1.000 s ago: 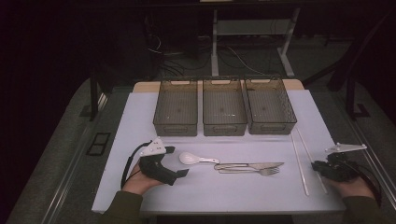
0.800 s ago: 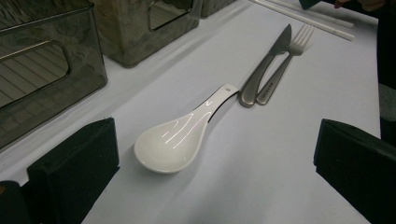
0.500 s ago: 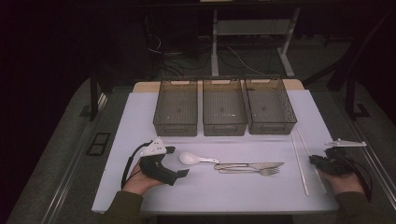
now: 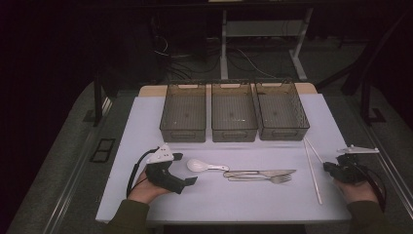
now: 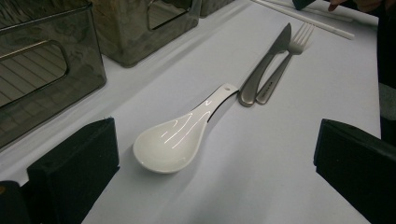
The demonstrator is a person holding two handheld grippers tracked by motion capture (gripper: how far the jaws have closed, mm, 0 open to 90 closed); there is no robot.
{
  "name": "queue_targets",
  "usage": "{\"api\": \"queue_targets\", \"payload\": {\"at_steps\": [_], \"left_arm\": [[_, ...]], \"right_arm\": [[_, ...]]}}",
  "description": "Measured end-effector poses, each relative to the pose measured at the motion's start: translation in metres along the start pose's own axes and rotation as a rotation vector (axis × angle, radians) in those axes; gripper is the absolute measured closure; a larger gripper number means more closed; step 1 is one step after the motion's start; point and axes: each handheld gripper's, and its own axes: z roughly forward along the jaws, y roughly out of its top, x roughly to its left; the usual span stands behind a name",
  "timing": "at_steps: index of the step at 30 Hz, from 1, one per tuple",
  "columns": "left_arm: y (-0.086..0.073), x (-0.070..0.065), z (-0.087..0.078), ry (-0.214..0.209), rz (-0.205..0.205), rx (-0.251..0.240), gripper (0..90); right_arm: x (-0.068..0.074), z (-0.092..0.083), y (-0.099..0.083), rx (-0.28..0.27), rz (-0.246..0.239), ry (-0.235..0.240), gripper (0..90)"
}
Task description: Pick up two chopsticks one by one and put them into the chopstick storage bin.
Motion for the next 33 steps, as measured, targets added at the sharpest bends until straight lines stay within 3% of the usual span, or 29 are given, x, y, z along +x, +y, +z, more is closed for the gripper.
{"api": "queue_targets", "payload": {"at_steps": [6,9,12,16,24,33], "left_arm": [[0.000,0.000,0.000,-0.001,0.000,-0.002,0.0],[0.000,0.000,0.000,-0.002,0.001,0.001,0.0],[0.000,0.000,0.000,-0.002,0.000,-0.002,0.0],[0.000,0.000,0.000,-0.003,0.001,-0.001,0.0],[0.000,0.001,-0.001,-0.006,-0.002,-0.013,0.0],[0.001,0.000,-0.001,-0.006,0.001,-0.016,0.0]], "right_arm": [[-0.002,-0.001,-0.001,-0.010,-0.003,0.003,85.1],[-0.008,-0.004,-0.002,-0.029,0.024,0.012,85.1],[-0.015,-0.009,-0.002,-0.069,0.049,0.029,85.1],[-0.019,-0.019,0.000,-0.170,0.063,0.078,85.2],[-0.021,-0.031,0.004,-0.280,0.066,0.137,85.1],[-0.015,-0.038,0.012,-0.337,0.041,0.179,85.2]]}}
